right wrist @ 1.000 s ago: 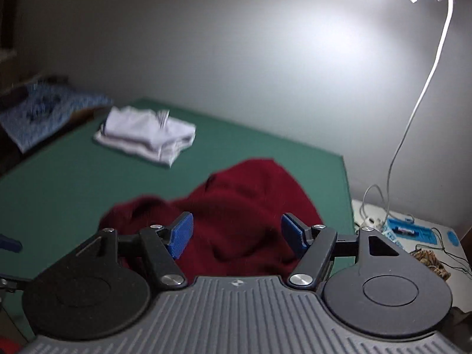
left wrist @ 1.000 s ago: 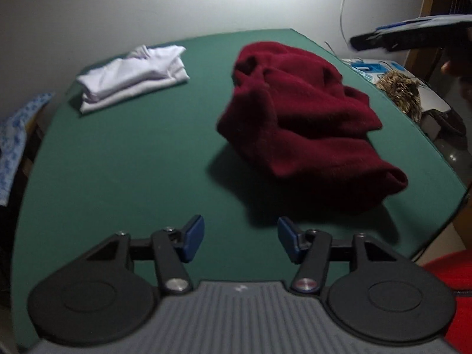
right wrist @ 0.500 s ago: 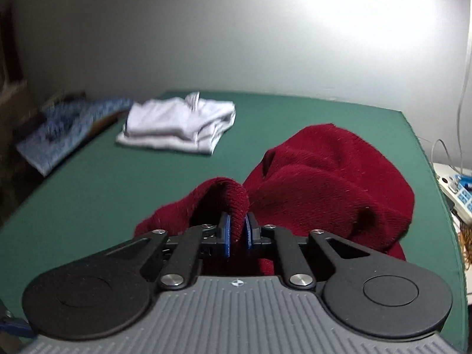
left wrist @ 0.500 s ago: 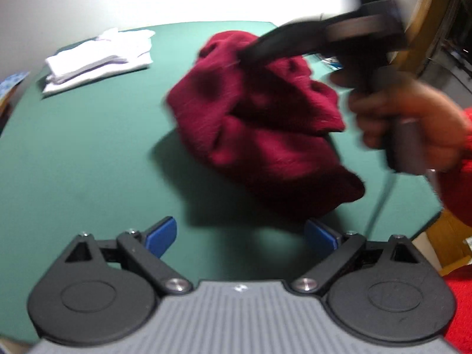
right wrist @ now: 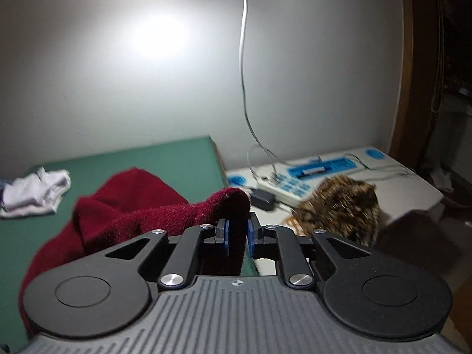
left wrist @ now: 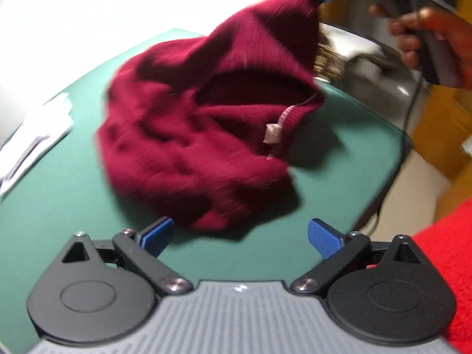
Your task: Fold clothes
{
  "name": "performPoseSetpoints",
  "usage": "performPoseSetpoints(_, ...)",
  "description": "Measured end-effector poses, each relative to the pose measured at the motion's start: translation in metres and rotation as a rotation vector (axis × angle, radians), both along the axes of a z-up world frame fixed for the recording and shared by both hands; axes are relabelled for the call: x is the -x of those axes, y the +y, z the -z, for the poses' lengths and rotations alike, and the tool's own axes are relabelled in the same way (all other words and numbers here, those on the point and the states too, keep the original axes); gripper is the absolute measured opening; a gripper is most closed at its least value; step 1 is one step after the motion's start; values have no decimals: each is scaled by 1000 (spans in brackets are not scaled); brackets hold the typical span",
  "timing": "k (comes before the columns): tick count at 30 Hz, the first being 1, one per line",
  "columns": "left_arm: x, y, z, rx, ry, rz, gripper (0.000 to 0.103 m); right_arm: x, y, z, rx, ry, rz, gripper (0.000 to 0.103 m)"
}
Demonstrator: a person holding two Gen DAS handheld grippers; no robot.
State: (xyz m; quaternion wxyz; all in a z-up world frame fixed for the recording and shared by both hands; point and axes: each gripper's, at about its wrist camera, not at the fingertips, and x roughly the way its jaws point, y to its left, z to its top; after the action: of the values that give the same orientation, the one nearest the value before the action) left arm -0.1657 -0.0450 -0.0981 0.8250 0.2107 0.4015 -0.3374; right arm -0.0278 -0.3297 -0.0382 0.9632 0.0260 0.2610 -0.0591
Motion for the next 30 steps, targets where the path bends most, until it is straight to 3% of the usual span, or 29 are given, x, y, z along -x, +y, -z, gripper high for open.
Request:
performPoseSetpoints(1, 0, -4, 5, -9, 6, 24, 99, 3, -2, 9, 10, 35, 4, 18)
performPoseSetpoints(3, -8, -19, 16, -57, 9, 32, 99, 13, -4, 25, 31, 94, 7, 46)
performPoseSetpoints(5, -14, -28, 28, -100, -7, 23, 97, 26, -5, 34, 30, 127, -4, 66)
performPoseSetpoints(7, -20, -35, 43, -135, -35, -3, 96, 39, -4, 39, -7, 139, -65, 67)
performPoseSetpoints(9, -24, -32, 47, -106, -61, -32, 90, 45, 2, 45, -36, 171, -152, 72)
performPoseSetpoints(10, -28, -30, 49, -85, -61, -44, 78, 47, 6, 48, -48, 189, -194, 73)
performPoseSetpoints(11, -31, -29, 49, -72, -64, -58, 56, 45, 11, 53, -48, 200, -216, 74)
performPoseSetpoints(12, -34, -27, 50, -67, -70, -78, 47, 44, 16, 57, -48, 210, -236, 75)
performPoseSetpoints(13, -37, -26, 50, -68, -78, -104, 25, 42, 22, 60, -45, 216, -240, 75)
performPoseSetpoints(14, -41, -24, 51, -68, -84, -135, 16, 37, 25, 66, -51, 220, -227, 76)
performPoseSetpoints(16, -49, -13, 51, -45, -77, -202, 16, 26, 27, 77, -71, 241, -176, 76)
performPoseSetpoints(20, -51, 27, 24, 32, -140, -373, 15, 4, 14, 89, -261, 261, -120, 76)
performPoseSetpoints(22, -49, 47, 9, 60, -177, -441, 15, -2, 14, 95, -302, 246, -119, 75)
performPoseSetpoints(23, -49, 56, 3, 69, -190, -470, 15, -6, 14, 99, -320, 243, -117, 61)
performPoseSetpoints(24, -48, 65, -3, 75, -205, -497, 15, -11, 18, 102, -319, 266, -112, 30)
performPoseSetpoints(27, -42, 84, -21, 82, -258, -563, 15, -17, 32, 96, -387, 265, -183, 20)
performPoseSetpoints(30, -31, 104, -47, 107, -322, -615, 15, -11, 56, 68, -393, 161, -291, 17)
